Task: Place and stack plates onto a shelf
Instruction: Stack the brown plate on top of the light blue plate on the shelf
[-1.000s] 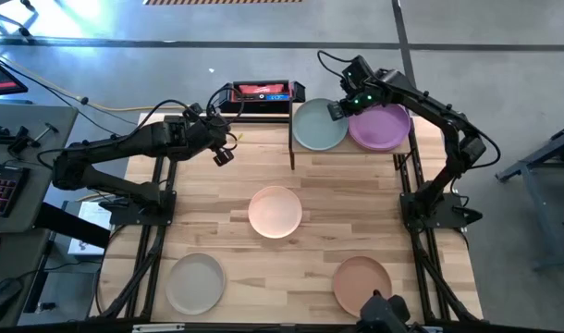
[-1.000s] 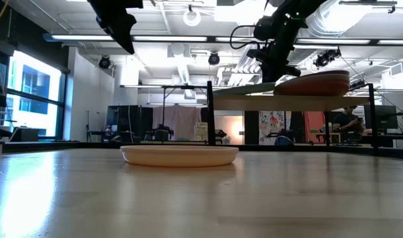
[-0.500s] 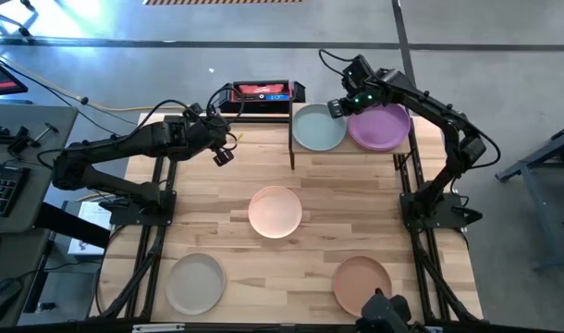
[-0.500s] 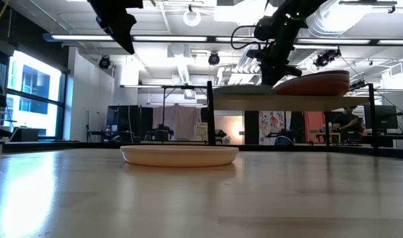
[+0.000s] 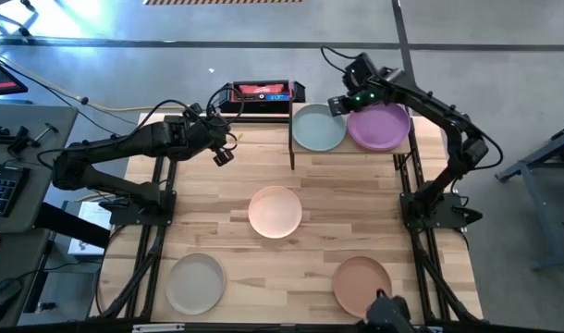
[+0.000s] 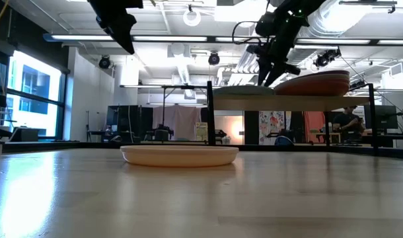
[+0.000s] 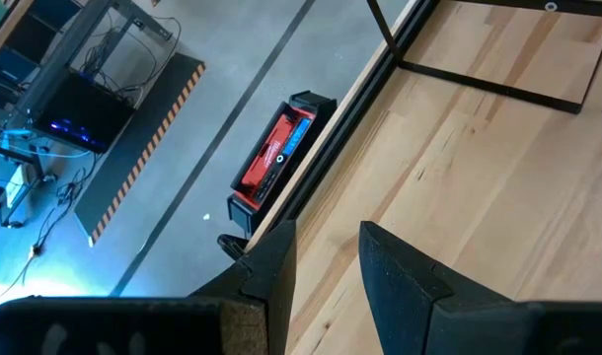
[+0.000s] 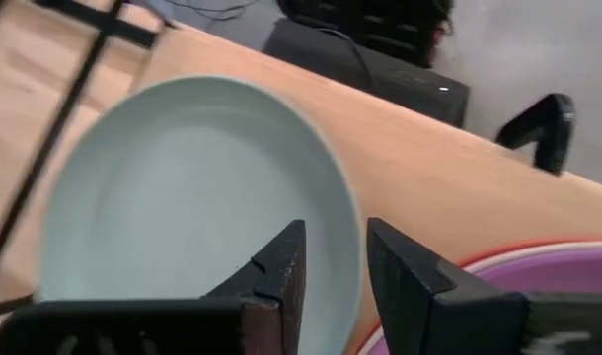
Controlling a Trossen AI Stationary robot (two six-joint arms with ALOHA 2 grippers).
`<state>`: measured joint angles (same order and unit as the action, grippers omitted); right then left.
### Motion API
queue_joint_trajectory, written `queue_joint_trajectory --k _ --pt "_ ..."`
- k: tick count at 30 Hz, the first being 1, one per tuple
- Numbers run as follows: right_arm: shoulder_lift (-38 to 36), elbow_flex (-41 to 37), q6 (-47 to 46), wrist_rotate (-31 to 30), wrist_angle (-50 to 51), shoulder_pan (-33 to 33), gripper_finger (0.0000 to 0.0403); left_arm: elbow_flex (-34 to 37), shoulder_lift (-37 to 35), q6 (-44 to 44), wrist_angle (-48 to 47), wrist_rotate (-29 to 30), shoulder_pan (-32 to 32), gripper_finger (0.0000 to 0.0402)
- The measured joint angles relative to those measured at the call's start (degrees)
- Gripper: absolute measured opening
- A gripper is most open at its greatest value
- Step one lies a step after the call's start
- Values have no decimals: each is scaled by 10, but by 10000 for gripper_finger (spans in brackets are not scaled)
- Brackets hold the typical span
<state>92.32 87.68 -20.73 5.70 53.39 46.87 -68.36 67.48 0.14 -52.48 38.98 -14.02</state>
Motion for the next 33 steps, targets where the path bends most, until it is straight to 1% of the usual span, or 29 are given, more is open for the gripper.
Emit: queue_joint_trajectory --k 3,8,12,15,19,23,28,30,33 --pt "-15 0 0 41 1 0 90 0 0 0 0 0 0 102" --pt "-41 0 0 142 17 -8 90 0 0 -18 0 -4 0 102" --pt "-53 0 1 217 53 -34 90 0 0 -41 -1 -39 0 102" --pt "-56 0 2 251 97 -66 90 0 0 -63 -8 -60 0 102" --pt "-56 0 0 253 146 -129 90 0 0 -75 -19 -72 0 102" --pt "-56 0 -31 247 167 -201 90 0 0 -75 -42 -77 0 102" --pt "-56 0 -49 242 171 -296 90 0 0 -76 -51 -123 0 102" --pt "-56 0 -59 223 171 -333 90 0 0 -80 -58 -149 3 102" --pt "-56 0 -101 178 172 -382 90 0 0 -101 -83 -189 10 102"
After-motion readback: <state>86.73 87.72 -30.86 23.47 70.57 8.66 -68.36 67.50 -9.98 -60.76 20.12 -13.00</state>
